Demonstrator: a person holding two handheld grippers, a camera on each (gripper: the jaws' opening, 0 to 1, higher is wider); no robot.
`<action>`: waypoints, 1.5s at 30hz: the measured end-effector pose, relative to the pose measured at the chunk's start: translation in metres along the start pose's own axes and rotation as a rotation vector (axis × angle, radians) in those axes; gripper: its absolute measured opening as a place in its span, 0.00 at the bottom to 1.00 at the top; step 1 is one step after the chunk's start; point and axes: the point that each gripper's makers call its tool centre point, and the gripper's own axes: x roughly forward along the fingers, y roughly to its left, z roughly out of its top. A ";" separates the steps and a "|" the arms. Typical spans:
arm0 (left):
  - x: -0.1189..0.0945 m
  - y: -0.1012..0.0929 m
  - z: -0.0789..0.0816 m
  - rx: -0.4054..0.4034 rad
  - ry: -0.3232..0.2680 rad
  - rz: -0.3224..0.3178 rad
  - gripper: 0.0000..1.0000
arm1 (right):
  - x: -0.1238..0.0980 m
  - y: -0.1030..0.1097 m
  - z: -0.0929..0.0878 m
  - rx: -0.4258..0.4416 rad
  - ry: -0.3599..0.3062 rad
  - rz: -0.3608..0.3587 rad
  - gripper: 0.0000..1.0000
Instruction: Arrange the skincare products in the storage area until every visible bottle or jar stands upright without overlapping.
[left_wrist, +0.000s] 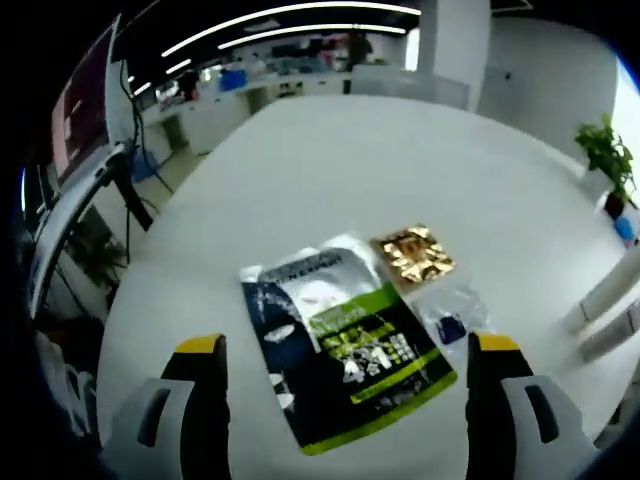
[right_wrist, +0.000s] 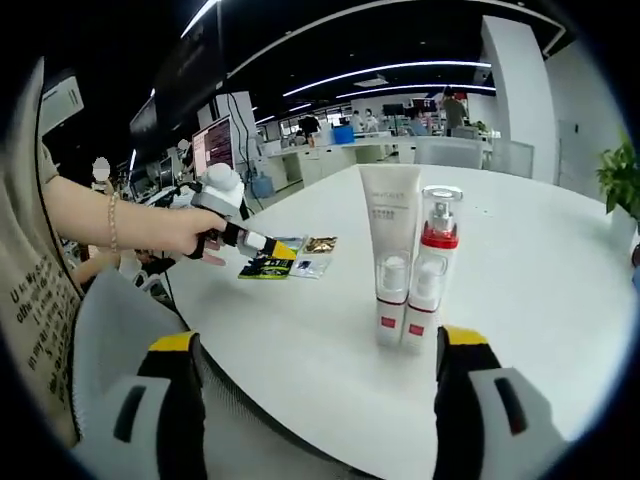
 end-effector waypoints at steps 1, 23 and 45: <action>0.003 0.002 -0.001 -0.010 0.011 0.014 0.97 | 0.000 -0.001 0.000 0.003 0.002 -0.002 0.97; 0.021 0.010 -0.001 -0.049 0.047 0.045 0.92 | 0.000 -0.009 -0.002 0.025 0.013 -0.043 0.97; 0.014 0.020 0.005 -0.043 -0.058 0.023 0.50 | -0.001 -0.010 -0.003 0.016 0.015 -0.048 0.96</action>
